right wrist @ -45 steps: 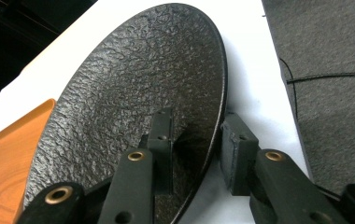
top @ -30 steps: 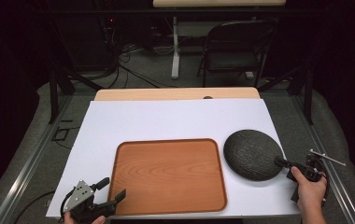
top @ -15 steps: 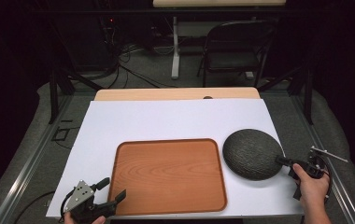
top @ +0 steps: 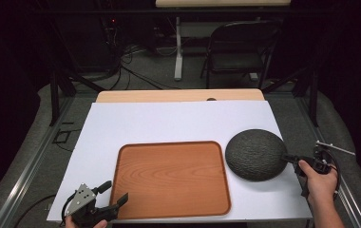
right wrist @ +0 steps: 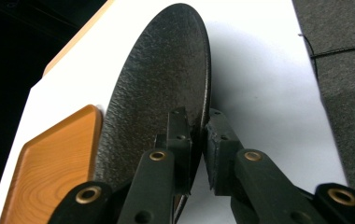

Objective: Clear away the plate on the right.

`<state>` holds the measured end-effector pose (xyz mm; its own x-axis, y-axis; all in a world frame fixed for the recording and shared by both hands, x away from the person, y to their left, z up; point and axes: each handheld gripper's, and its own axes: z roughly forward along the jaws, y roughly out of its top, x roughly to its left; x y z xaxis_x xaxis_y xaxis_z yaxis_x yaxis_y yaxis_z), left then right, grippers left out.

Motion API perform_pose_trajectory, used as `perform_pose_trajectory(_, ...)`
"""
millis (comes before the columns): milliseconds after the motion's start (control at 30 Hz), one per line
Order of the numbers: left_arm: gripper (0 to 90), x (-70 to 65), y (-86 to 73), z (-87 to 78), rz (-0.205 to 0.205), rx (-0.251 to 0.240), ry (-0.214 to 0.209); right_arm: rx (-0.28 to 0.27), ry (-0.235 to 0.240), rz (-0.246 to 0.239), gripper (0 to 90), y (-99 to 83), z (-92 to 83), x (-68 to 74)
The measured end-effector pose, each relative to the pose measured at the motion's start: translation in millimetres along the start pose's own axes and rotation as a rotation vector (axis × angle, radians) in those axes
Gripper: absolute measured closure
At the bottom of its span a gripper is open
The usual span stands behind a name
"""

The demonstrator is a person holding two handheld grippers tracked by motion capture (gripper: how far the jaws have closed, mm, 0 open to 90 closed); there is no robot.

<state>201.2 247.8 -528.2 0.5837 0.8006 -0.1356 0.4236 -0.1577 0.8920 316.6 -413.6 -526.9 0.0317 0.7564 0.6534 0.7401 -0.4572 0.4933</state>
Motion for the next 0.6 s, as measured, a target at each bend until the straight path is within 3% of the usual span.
perform_pose_trajectory(133,22.9,-0.3,0.1,0.0,0.001,0.001,0.003,0.013,-0.009,-0.025,83.3,4.6,-1.4,6.3)
perform_pose_trajectory(267,22.9,0.0,0.0,0.2,0.0,0.0,0.0,0.032,-0.008,-0.008,84.3,10.2,-1.7,13.5)
perform_pose_trajectory(467,22.9,0.0,0.1,0.2,-0.001,0.001,0.003,0.066,-0.034,-0.056,85.2,22.2,0.9,24.9)
perform_pose_trajectory(600,22.9,-0.2,0.0,0.0,0.001,0.001,0.002,0.102,-0.046,-0.048,85.3,30.4,3.9,26.6)
